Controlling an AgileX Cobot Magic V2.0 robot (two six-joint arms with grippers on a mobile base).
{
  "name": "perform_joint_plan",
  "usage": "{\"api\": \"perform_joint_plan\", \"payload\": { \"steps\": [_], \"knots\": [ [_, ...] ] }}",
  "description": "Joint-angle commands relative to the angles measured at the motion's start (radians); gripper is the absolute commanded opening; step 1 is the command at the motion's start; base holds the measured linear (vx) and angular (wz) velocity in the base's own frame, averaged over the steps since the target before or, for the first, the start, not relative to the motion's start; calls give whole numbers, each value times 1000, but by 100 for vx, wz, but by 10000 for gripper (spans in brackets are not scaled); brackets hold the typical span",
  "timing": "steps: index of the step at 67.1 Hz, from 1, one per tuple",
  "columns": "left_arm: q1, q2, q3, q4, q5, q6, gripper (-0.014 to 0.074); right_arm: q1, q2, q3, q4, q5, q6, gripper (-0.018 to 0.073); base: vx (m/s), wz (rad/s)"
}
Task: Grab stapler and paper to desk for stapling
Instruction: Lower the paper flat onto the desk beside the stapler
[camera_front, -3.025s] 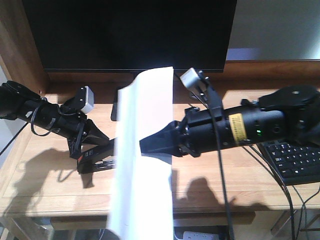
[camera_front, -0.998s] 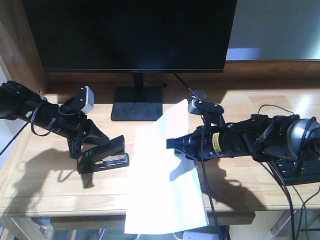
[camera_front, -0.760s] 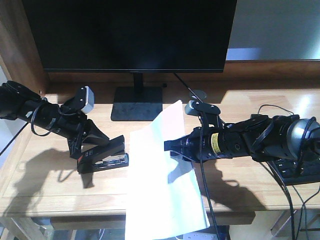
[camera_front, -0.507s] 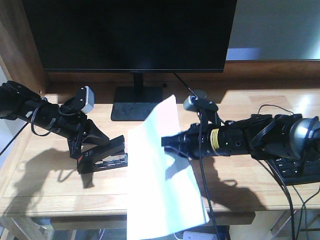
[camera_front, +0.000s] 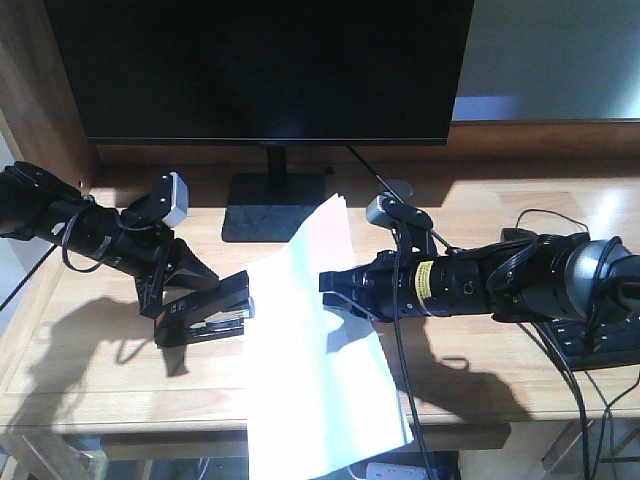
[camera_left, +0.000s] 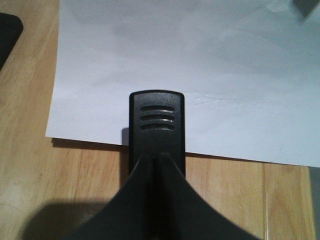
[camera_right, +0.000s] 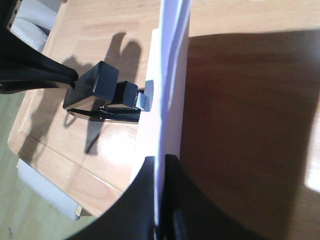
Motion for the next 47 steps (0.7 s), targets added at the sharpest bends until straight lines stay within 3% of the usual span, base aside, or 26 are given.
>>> {"api": "perform_joint_plan", "payload": {
  "steps": [1, 36, 47],
  "knots": [
    [-3, -53, -23, -56, 34, -9, -6, -5, -43, -23, 61, -31, -34, -2, 0, 0],
    [-3, -53, -23, -56, 34, -9, -6, -5, 83, -91, 353, -87, -154, -2, 0, 0],
    [-3, -53, -23, -56, 34, -9, -6, -5, 132, -130, 399, -95, -162, -2, 0, 0]
  ]
}}
